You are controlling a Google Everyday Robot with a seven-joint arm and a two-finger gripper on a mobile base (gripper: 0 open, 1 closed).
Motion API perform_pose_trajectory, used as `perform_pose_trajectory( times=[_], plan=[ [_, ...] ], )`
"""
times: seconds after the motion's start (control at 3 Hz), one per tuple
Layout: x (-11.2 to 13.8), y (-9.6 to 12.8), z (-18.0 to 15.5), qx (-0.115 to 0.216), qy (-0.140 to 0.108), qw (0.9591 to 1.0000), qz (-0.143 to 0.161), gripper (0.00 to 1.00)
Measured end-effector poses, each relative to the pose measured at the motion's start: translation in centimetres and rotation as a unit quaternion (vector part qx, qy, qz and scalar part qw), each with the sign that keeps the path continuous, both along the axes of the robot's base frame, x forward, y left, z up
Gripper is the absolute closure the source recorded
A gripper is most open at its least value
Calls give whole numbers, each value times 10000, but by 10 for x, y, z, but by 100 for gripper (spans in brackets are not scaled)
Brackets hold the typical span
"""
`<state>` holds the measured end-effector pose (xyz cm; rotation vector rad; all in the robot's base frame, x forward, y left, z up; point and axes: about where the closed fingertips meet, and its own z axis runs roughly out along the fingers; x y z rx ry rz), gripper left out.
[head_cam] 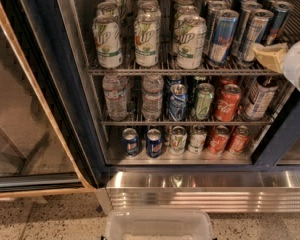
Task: Pick redbull can from top shelf of fridge
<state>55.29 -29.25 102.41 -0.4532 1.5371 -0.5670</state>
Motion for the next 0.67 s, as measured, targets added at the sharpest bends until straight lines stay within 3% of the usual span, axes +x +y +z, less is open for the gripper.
perform_pose_trajectory(
  times=[0.33, 0.67],
  plan=[
    [22, -27, -7, 57, -3, 9998, -190, 34],
    [29, -23, -2, 21, -54, 9999, -114, 34]
  ],
)
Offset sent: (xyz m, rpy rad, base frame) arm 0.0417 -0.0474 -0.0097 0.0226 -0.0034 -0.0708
